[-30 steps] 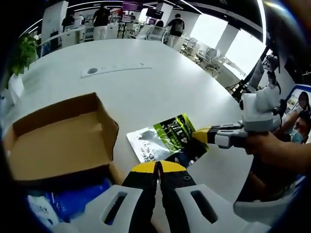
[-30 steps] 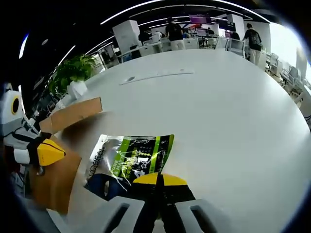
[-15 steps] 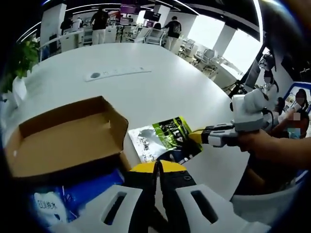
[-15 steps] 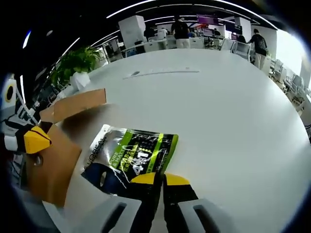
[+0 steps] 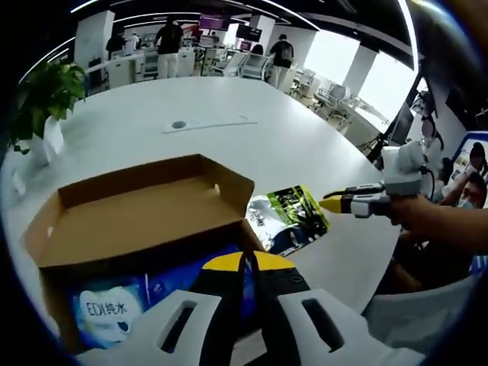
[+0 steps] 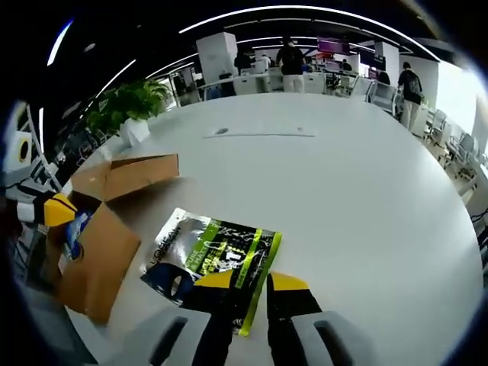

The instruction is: Operate the shoe box by opening the lid, removing the specified soft item, and placing it in the target area until the item is outside and the box remains undamaged.

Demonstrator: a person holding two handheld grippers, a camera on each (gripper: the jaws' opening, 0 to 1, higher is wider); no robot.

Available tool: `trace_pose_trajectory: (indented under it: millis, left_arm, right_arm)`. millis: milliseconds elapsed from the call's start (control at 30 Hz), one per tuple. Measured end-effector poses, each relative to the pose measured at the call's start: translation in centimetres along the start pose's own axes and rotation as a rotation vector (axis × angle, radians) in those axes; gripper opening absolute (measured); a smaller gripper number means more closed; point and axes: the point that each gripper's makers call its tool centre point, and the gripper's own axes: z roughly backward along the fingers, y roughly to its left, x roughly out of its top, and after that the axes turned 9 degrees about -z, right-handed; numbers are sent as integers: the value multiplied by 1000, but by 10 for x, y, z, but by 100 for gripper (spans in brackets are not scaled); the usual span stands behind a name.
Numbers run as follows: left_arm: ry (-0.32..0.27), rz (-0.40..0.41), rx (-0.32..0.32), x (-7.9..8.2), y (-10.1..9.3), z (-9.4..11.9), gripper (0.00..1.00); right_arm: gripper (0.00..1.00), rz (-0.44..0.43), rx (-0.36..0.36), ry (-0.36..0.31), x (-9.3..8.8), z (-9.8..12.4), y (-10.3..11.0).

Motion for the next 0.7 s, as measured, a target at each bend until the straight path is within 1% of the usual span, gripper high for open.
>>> trace_pose_trajectory:
  millis: [67, 167, 367, 400, 433, 533, 600, 633, 700]
  left_arm:
    - [-5, 10, 8, -2, 7, 7, 2]
    - [-11, 19, 25, -6, 18, 14, 3]
    - [-21, 34, 56, -17, 41, 34, 6]
    - [-25, 37, 67, -19, 46, 39, 6]
    - [-28, 39, 77, -21, 47, 45, 7]
    - [-29, 48, 103, -31, 63, 57, 8]
    - [-27, 59, 122, -39, 74, 66, 9]
    - [-28, 66, 135, -44, 80, 72, 9]
    - [-32, 80, 152, -49, 89, 80, 9]
  right_arm:
    - [14, 4, 5, -2, 1, 2, 3]
    - [16, 15, 20, -5, 2, 7, 14]
    - [21, 54, 88, 3, 4, 19, 49]
    - [22, 61, 101, 5, 4, 20, 56]
    - [23, 66, 107, 5, 5, 22, 61]
    - [23, 82, 137, 1, 8, 28, 79]
    - [24, 91, 170, -13, 12, 32, 95]
    - [25, 92, 175, -13, 13, 33, 98]
    - [25, 99, 207, -12, 14, 36, 114]
